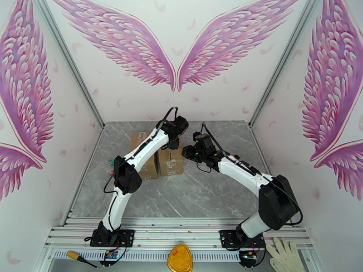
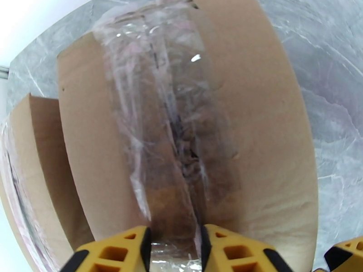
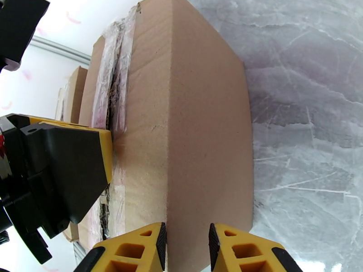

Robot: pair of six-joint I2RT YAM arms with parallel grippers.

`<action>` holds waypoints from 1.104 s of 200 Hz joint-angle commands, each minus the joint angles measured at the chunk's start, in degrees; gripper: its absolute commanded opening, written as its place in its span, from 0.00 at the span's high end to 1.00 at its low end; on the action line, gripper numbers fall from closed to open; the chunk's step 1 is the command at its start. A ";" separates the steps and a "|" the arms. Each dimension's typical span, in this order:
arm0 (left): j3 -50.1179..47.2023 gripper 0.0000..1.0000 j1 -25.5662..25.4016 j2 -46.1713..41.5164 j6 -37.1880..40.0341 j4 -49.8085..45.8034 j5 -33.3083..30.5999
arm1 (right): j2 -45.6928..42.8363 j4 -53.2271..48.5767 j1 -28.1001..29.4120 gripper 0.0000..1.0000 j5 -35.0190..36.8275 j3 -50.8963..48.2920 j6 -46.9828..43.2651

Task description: Unpack the express box

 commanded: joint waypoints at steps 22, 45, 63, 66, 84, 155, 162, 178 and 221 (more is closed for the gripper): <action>3.24 0.93 0.99 1.90 3.88 -6.01 -0.90 | 1.48 -8.56 0.24 0.67 2.76 0.59 -2.11; 4.84 1.00 0.49 1.72 5.83 -6.02 1.27 | 0.16 -7.90 0.28 0.62 2.91 1.81 -4.73; 5.37 1.00 0.02 1.12 6.89 -5.17 3.75 | -0.24 -8.98 0.27 0.50 3.65 3.43 -6.50; 5.41 1.00 0.01 0.92 7.09 -4.99 4.29 | -0.30 -9.09 0.28 0.48 3.68 3.63 -6.72; 5.61 1.00 -0.28 0.19 7.77 -4.05 6.88 | -1.01 -8.69 0.23 0.39 3.80 3.84 -7.80; 5.96 1.00 -2.80 -2.46 7.90 0.56 15.58 | -6.72 -7.49 0.28 0.23 7.15 1.43 -6.66; 5.81 1.00 -2.90 -2.61 7.46 1.16 16.46 | -6.00 -8.52 0.28 0.22 7.58 1.87 -6.64; 4.89 1.00 -2.99 -3.21 6.74 2.79 18.30 | -4.30 -11.51 0.21 0.22 9.92 2.78 -6.32; 1.98 1.00 -3.17 -6.28 6.26 7.83 22.94 | -2.00 -10.32 0.10 0.23 10.53 0.05 -4.61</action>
